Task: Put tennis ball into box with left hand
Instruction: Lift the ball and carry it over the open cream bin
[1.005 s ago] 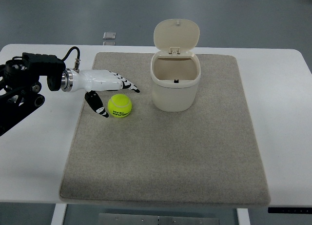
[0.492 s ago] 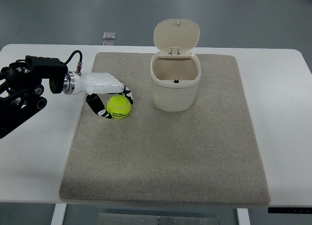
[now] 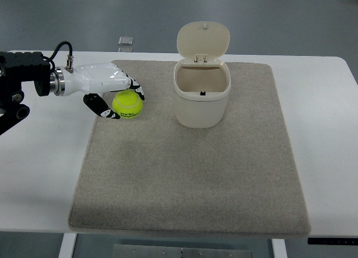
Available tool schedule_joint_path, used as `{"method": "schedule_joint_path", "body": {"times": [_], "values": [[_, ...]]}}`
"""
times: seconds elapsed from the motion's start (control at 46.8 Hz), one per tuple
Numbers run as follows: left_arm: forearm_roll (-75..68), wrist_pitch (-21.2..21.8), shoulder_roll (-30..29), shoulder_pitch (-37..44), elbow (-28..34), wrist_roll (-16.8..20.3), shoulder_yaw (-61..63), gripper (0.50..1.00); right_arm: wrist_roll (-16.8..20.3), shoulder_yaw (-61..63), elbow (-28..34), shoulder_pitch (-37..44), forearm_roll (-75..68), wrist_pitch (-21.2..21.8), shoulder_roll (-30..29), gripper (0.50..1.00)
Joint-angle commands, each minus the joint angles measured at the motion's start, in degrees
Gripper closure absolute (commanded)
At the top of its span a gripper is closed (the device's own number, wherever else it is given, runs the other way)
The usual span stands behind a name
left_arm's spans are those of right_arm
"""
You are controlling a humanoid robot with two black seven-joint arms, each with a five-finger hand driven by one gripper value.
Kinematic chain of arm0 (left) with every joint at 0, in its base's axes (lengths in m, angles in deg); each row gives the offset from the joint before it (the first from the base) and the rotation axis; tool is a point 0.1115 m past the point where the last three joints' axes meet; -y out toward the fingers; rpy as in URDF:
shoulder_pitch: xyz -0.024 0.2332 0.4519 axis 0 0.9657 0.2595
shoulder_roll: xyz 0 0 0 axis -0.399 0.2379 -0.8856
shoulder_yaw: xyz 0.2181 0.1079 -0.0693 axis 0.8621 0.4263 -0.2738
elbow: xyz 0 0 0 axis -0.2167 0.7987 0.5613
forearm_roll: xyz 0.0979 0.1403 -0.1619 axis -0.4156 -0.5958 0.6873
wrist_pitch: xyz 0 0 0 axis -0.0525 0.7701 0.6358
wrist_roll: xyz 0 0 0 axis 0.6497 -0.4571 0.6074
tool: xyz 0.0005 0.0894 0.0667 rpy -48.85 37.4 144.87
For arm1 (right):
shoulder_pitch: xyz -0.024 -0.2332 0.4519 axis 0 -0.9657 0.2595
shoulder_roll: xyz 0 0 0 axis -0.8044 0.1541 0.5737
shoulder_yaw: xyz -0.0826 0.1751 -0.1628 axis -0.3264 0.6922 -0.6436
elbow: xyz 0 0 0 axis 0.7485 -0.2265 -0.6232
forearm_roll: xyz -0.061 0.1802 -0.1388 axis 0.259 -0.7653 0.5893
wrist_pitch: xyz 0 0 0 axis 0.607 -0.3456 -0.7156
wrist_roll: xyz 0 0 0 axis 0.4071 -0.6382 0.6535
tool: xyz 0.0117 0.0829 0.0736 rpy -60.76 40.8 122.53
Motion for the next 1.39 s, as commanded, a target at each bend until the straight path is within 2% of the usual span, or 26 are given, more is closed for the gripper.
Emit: {"method": "schedule_joint_path", "body": {"times": [0.0,0.086,0.214,0.449,0.599,0.856,0.898,1.005,1.091,1.305,1.369], "values": [[-0.37,3.03,-0.99,-1.61,-0.96,-0.01,0.21,1.000,-0.01,0.00,0.00,0.01,0.00,0.00,0.00,0.587],[-0.64,5.32,-0.99,-3.63,-1.31,-0.01,0.39,1.000,-0.01,0.00,0.00,0.01,0.00,0.00,0.00,0.587],[-0.81,5.85,0.15,-7.23,-1.75,-0.01,1.00,1.000,-0.01,0.00,0.00,0.01,0.00,0.00,0.00,0.585],[-3.97,5.85,8.85,-10.22,-1.05,-0.10,1.18,1.000,-0.01,0.00,0.00,0.01,0.00,0.00,0.00,0.585],[-8.20,6.03,14.82,-12.07,3.26,-0.27,4.08,1.000,-0.01,0.00,0.00,0.01,0.00,0.00,0.00,0.585],[-8.02,7.16,18.96,-12.07,7.48,-0.36,4.08,1.000,-0.01,0.00,0.00,0.01,0.00,0.00,0.00,0.585],[-8.02,8.39,19.14,-12.07,8.09,-0.36,4.17,0.952,-0.01,-0.08,0.00,0.01,0.00,0.00,0.00,0.587],[-7.76,10.77,19.40,-11.98,8.71,-0.36,4.17,0.731,-0.01,0.00,0.00,0.01,0.00,0.00,0.00,0.587],[-7.49,10.86,19.31,-11.89,8.71,-0.36,4.17,0.654,-0.01,0.00,0.00,0.01,0.00,0.00,0.00,0.587],[-7.05,10.86,19.31,-11.37,8.62,-0.27,4.69,0.607,-0.01,0.00,0.00,0.01,0.00,0.00,0.00,0.587],[-6.97,10.86,19.31,-11.37,8.10,-0.27,5.31,0.566,-0.01,0.00,0.00,0.01,0.00,0.00,0.00,0.587]]}}
